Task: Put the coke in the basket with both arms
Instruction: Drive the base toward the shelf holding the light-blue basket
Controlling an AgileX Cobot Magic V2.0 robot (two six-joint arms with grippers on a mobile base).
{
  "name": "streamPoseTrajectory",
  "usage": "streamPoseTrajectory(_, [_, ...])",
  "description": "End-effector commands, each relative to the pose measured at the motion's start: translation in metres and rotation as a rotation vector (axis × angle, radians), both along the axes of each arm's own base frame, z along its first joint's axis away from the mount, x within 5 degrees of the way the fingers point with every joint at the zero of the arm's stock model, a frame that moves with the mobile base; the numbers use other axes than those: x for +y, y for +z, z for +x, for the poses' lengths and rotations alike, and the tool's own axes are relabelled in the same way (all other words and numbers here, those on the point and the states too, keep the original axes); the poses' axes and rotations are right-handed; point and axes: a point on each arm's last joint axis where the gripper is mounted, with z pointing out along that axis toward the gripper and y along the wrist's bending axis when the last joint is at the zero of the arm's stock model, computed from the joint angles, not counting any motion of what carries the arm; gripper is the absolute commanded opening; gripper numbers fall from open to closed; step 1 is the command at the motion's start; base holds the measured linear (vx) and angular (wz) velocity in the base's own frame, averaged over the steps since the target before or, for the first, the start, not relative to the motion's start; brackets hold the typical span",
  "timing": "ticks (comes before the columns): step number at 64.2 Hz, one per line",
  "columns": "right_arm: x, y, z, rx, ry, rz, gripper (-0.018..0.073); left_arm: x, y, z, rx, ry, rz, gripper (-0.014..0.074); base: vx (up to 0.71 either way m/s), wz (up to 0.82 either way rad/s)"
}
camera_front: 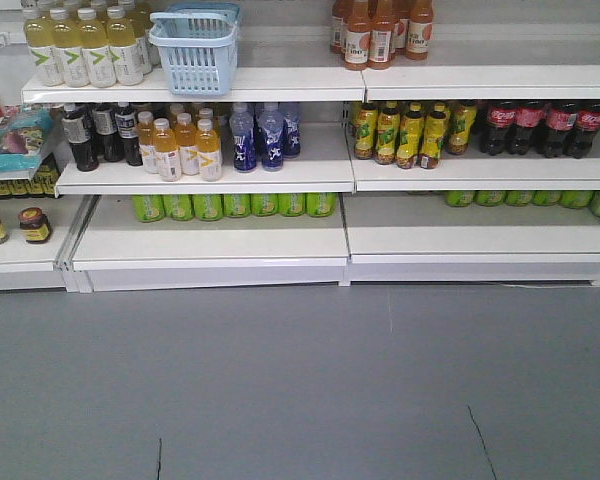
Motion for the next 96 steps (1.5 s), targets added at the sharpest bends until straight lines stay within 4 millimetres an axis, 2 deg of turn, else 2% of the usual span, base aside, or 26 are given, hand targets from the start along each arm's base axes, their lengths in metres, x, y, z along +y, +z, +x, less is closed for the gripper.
streamPoseTrajectory(1, [0.0000,0.0048,-0.0002,-0.076,-0.002,-0.008,-0.0010,-0.0005,0.0184,0.0004,-0.106,-0.006,-0.008,-0.0006,0.00,0.00])
streamPoseTrajectory(96, [0.0000,0.0048,-0.0002,-0.076,-0.002,-0.008,-0.0010,-0.0005,0.0184,0.0004,-0.106,-0.006,-0.008,-0.0006,0.01,0.00])
